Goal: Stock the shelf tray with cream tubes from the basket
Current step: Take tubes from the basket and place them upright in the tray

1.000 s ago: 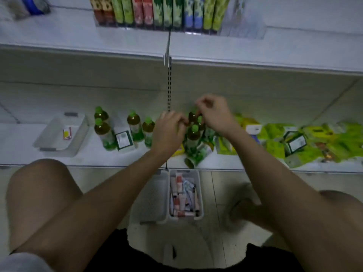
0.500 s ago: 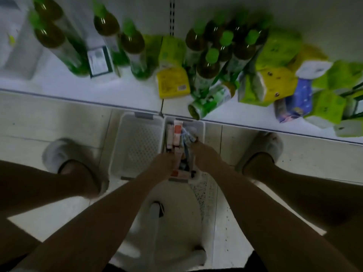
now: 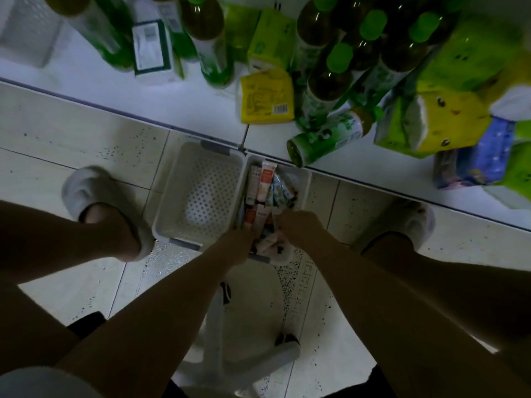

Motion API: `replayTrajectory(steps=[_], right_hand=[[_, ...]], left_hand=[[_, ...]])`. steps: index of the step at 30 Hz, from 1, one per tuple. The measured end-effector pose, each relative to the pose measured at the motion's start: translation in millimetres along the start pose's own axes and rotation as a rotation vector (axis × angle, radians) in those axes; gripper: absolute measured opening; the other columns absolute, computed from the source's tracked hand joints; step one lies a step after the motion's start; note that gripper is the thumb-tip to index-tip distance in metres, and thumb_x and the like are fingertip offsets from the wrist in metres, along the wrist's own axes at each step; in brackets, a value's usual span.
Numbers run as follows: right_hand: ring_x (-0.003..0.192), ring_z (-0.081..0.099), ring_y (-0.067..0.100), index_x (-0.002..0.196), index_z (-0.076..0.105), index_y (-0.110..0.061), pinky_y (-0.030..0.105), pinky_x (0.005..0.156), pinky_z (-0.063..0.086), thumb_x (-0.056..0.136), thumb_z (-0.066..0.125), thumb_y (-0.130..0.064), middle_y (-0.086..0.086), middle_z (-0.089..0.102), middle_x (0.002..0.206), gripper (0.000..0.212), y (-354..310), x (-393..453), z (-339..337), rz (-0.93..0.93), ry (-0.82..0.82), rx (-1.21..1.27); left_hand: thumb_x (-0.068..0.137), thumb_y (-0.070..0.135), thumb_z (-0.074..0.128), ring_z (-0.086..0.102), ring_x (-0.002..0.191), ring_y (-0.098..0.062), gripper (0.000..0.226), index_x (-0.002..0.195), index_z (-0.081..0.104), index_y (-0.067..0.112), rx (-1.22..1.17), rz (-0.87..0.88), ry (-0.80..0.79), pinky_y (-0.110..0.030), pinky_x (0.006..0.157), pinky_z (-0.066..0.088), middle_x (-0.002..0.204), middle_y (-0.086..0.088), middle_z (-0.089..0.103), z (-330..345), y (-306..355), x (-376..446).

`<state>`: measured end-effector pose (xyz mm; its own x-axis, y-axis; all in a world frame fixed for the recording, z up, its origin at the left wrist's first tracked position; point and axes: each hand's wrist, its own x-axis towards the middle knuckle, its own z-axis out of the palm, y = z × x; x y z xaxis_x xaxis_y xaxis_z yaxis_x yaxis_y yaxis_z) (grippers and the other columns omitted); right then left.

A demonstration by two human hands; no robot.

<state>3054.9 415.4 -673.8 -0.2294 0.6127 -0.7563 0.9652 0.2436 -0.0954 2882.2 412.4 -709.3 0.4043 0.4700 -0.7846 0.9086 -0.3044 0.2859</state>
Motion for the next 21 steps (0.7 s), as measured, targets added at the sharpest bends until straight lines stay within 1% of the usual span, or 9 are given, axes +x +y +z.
replayTrajectory(steps=[2, 6, 8, 10, 12, 14, 16, 18, 21], right_hand=[[0.098, 0.062, 0.025, 0.125, 0.057, -0.012, 0.031, 0.074, 0.047, 0.098, 0.050, -0.026, 0.009, 0.061, 0.116, 0.030, 6.4, 1.1, 0.2, -0.092, -0.001, 0.025], [0.094, 0.058, 0.025, 0.122, 0.057, -0.011, 0.027, 0.070, 0.040, 0.100, 0.043, -0.020, 0.011, 0.061, 0.114, 0.027, 25.9, -5.0, -13.5, -0.186, 0.070, 0.065], [0.070, 0.054, 0.021, 0.098, 0.061, -0.010, 0.025, 0.059, 0.037, 0.098, 0.047, -0.021, 0.012, 0.060, 0.088, 0.017, 30.2, -15.5, -36.5, -0.096, 0.074, 0.209], [0.049, 0.040, 0.015, 0.071, 0.050, -0.014, 0.019, 0.046, 0.031, 0.096, 0.052, -0.026, 0.007, 0.043, 0.064, 0.028, 37.6, -29.5, -64.3, 0.035, 0.180, 0.421], [0.055, 0.040, 0.016, 0.073, 0.046, -0.012, 0.022, 0.051, 0.032, 0.096, 0.051, -0.019, 0.006, 0.039, 0.066, 0.024, 48.5, -45.3, -89.2, 0.032, 0.236, 0.438], [0.060, 0.037, 0.018, 0.076, 0.044, -0.009, 0.026, 0.056, 0.030, 0.094, 0.046, -0.006, 0.008, 0.039, 0.071, 0.019, 56.2, -69.3, -122.6, -0.045, 0.228, 0.419], [0.059, 0.038, 0.019, 0.071, 0.046, -0.008, 0.029, 0.055, 0.027, 0.091, 0.049, -0.001, 0.009, 0.042, 0.068, 0.022, 66.2, -90.7, -148.7, -0.065, 0.233, 0.428], [0.063, 0.046, 0.020, 0.076, 0.059, -0.001, 0.029, 0.057, 0.030, 0.091, 0.053, -0.003, 0.011, 0.051, 0.070, 0.016, 74.2, -116.8, -178.0, -0.117, 0.301, 0.390], [0.065, 0.058, 0.018, 0.079, 0.064, -0.004, 0.025, 0.054, 0.039, 0.091, 0.055, -0.005, 0.006, 0.060, 0.070, 0.015, 79.9, -155.4, -219.7, -0.170, 0.406, 0.426]], left_hand=[[0.102, 0.015, 0.039, 0.058, 0.112, -0.032, 0.037, 0.138, 0.040, 0.004, 0.032, -0.009, -0.094, -0.036, 0.089, 0.047, 0.129, -0.018, 0.055, -4.2, -2.0, 0.9], [0.097, 0.023, 0.052, 0.057, 0.106, -0.028, 0.037, 0.131, 0.047, 0.008, -0.286, -0.022, -0.091, -0.030, 0.085, 0.047, 0.123, -0.016, 0.057, -20.4, -2.0, -11.8], [0.092, 0.026, 0.060, 0.054, 0.100, -0.023, 0.041, 0.130, 0.048, 0.013, -0.431, -0.053, -0.040, -0.030, 0.082, 0.046, 0.115, -0.009, 0.055, -38.5, 1.8, -19.6], [0.087, 0.023, 0.066, 0.056, 0.093, -0.020, 0.029, 0.112, 0.056, 0.015, -0.544, -0.083, 0.013, -0.028, 0.077, 0.047, 0.101, -0.001, 0.058, -69.3, 10.0, -24.5], [0.084, 0.017, 0.069, 0.059, 0.078, -0.016, 0.011, 0.087, 0.058, 0.015, -0.513, -0.086, 0.034, -0.026, 0.070, 0.050, 0.088, 0.000, 0.060, -107.8, 21.4, -30.5], [0.086, 0.013, 0.067, 0.056, 0.061, -0.011, 0.016, 0.073, 0.058, 0.014, -0.447, -0.063, 0.061, -0.022, 0.056, 0.048, 0.075, 0.000, 0.058, -148.2, 31.8, -43.6], [0.090, 0.010, 0.063, 0.062, 0.060, -0.018, 0.012, 0.079, 0.063, 0.005, -0.391, -0.012, 0.081, -0.022, 0.049, 0.050, 0.072, -0.004, 0.058, -182.9, 39.9, -59.4], [0.090, 0.013, 0.066, 0.067, 0.072, -0.028, 0.013, 0.093, 0.067, 0.001, -0.287, 0.060, 0.157, -0.024, 0.058, 0.050, 0.075, -0.007, 0.060, -218.8, 51.4, -85.0], [0.085, 0.012, 0.072, 0.061, 0.067, -0.021, 0.012, 0.093, 0.067, 0.004, -0.223, 0.162, 0.262, -0.023, 0.059, 0.043, 0.082, -0.015, 0.066, -267.9, 70.0, -133.6]])
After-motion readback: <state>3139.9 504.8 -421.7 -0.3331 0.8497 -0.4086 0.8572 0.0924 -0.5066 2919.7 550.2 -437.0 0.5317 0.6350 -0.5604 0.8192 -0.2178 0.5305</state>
